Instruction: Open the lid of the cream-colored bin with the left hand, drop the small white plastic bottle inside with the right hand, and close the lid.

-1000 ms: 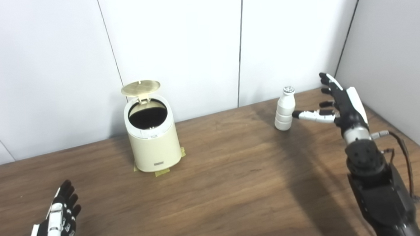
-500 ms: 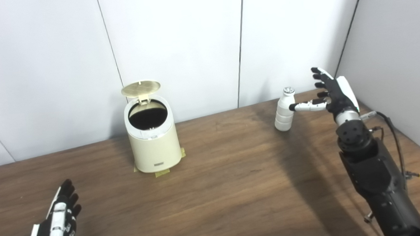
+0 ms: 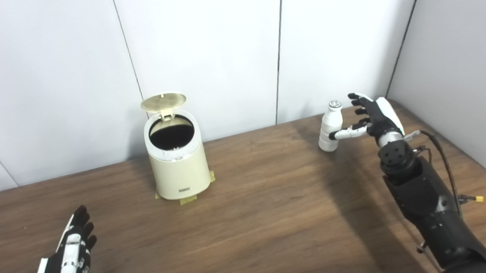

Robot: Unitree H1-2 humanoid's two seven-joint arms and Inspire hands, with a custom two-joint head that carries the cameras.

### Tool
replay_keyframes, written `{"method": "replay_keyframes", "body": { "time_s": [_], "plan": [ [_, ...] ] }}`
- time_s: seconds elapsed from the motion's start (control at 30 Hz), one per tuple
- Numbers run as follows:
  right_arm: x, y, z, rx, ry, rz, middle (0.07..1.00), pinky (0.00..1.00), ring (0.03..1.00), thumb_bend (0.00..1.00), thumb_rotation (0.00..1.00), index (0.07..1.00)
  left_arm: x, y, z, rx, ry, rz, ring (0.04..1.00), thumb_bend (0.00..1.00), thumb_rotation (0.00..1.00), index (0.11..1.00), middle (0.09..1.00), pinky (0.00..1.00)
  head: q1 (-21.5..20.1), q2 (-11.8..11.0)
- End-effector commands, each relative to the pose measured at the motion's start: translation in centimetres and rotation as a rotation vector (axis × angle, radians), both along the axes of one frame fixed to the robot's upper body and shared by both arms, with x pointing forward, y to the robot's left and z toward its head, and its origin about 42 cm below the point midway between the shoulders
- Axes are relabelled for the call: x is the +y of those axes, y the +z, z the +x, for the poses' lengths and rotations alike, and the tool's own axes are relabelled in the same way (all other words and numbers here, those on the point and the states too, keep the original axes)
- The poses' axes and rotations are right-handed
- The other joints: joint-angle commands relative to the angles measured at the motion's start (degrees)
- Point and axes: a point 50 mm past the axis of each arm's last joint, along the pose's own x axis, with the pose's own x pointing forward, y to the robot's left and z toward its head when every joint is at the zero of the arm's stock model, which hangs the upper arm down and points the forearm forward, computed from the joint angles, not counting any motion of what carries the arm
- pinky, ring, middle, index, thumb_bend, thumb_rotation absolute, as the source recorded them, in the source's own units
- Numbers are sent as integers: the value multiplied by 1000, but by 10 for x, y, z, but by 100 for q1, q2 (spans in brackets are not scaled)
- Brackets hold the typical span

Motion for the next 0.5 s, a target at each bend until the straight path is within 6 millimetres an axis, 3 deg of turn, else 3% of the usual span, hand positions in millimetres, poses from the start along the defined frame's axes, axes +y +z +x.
{"method": "replay_keyframes", "body": {
  "time_s": [0.0, 0.27, 0.47],
  "plan": [
    [0, 29, 14, -75, -8, -50, 849, 673, 792, 860, 95, 857, -2, 16, 4, -62, -10, 22, 1000, 175, 865, 1000, 1000, 1000, 0, 5],
    [-1, 24, 18, -63, -21, -35, 827, 677, 770, 850, 73, 838, -1, 15, 6, -54, -22, 24, 1000, 186, 845, 1000, 1000, 1000, -8, 29],
    [0, 22, 20, -90, -14, -36, 769, 618, 718, 827, 39, 787, 0, 14, 7, -55, -29, 35, 1000, 205, 840, 1000, 1000, 1000, 5, 45]
  ]
}}
